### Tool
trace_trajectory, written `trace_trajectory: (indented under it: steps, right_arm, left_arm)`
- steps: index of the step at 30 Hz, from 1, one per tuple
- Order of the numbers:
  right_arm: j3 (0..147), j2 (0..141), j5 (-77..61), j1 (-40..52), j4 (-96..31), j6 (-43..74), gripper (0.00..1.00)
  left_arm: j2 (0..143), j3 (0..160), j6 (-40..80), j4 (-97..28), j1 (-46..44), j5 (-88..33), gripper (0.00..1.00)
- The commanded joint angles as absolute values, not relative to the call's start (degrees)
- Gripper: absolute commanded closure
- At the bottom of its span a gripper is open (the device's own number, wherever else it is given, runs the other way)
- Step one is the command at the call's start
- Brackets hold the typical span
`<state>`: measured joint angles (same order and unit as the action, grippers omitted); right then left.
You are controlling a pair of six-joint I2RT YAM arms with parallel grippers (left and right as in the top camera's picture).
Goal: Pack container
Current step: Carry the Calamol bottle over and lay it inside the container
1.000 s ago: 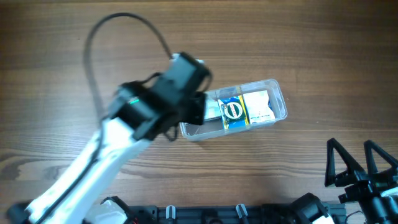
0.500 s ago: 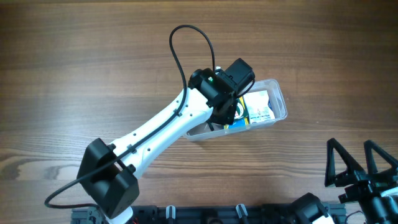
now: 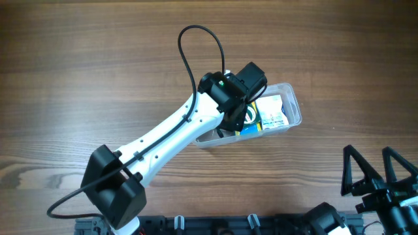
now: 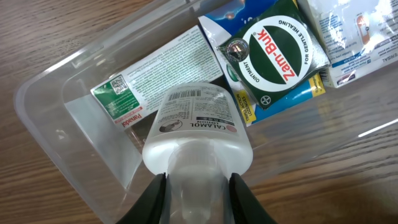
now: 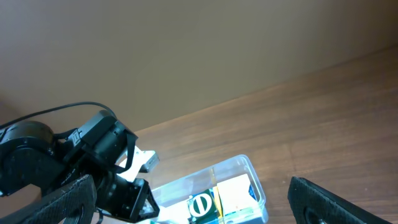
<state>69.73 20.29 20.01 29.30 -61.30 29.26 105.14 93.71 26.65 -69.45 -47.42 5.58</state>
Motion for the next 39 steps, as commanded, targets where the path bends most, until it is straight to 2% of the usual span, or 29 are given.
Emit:
trace_trajectory:
  steps: [1, 8, 12, 15, 16, 17, 19, 21, 23, 32, 39]
  right_arm:
    - [69.7, 20.1, 21.1, 29.4, -61.2, 28.7, 0.00]
    - [69.7, 20.1, 21.1, 29.4, -61.2, 28.6, 0.00]
    - [69.7, 20.1, 21.1, 29.4, -61.2, 28.6, 0.00]
    - [69.7, 20.1, 21.1, 29.4, -61.2, 28.7, 0.00]
    - [69.7, 20.1, 21.1, 29.4, -61.2, 28.6, 0.00]
    - [69.7, 20.1, 21.1, 29.4, -61.2, 28.7, 0.00]
    - [69.7, 20.1, 21.1, 29.4, -61.2, 28.7, 0.00]
    - [69.7, 20.1, 21.1, 29.4, -61.2, 28.7, 0.00]
    - [69.7, 20.1, 21.1, 29.4, -61.2, 28.7, 0.00]
    - [69.7, 20.1, 21.1, 29.4, -61.2, 28.6, 0.00]
    - [69.7, 20.1, 21.1, 29.4, -61.2, 28.7, 0.00]
  left_arm:
    - [105.3, 94.4, 25.8, -69.4, -47.5, 4.6, 0.84]
    - [107.2, 94.4, 25.8, -69.4, -47.5, 3.9, 0.81]
    - [107.7, 94.4, 25.7, -67.3, -47.1, 4.4, 0.62]
    - [107.7, 94.4, 25.7, -65.4, -47.0, 4.6, 0.59]
    - [107.7, 94.4, 25.6, -65.1, -47.0, 4.6, 0.62]
    - [107.7, 94.4, 24.1, -65.1, -47.0, 4.6, 0.74]
    - [107.2, 94.4, 23.8, -65.1, -46.8, 4.2, 0.75]
    - [106.6, 94.5, 23.8, -65.4, -46.7, 3.0, 0.85]
    - [105.8, 94.5, 23.8, -65.5, -46.7, 2.2, 0.90]
    - [104.3, 95.6, 23.8, -67.8, -46.6, -0.5, 0.90]
    - [104.7, 95.7, 22.9, -67.4, -45.7, 2.7, 0.87]
